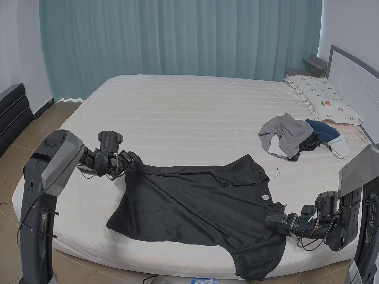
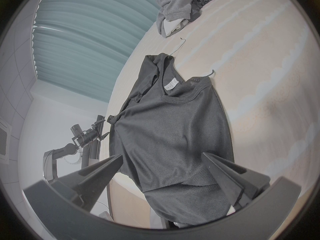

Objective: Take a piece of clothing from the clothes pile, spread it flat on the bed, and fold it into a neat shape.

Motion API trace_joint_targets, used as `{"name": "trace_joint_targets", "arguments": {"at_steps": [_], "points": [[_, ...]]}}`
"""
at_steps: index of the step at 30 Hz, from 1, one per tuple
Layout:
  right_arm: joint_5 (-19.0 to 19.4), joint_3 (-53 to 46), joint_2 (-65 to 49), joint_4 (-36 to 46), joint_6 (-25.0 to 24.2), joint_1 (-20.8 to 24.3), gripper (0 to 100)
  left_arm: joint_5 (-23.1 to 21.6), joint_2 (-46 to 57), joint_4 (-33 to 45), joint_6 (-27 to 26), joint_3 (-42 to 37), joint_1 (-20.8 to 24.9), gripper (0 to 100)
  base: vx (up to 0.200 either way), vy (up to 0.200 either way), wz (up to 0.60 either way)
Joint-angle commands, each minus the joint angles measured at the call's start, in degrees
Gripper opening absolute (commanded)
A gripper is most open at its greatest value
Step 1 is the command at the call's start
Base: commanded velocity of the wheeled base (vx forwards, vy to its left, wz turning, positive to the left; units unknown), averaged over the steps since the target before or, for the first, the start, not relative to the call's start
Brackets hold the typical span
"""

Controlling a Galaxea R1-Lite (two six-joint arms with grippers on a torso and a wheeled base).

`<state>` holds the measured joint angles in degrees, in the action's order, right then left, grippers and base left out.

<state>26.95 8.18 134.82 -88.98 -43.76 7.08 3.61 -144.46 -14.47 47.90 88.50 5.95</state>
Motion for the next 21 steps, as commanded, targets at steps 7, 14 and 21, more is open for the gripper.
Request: {"name": "trace_joint_targets", "arguments": {"at_steps": [7,14,21], "points": [[0.0,0.0,0.1,-0.7,0.0,0.0,100,-8.3,19.0,-7.5,-0.7,-30.8,-1.2,100,0.000,0.000,0.00],[0.0,0.0,0.1,-0.7,0.0,0.0,100,-10.8,21.7,-14.3,-3.2,-47.3,-1.0,100,0.000,0.000,0.00],[0.0,0.0,0.1,-0.7,0.0,0.0,100,-10.5,21.7,-23.4,-6.9,-57.4,-0.8,100,0.000,0.000,0.00]]}}
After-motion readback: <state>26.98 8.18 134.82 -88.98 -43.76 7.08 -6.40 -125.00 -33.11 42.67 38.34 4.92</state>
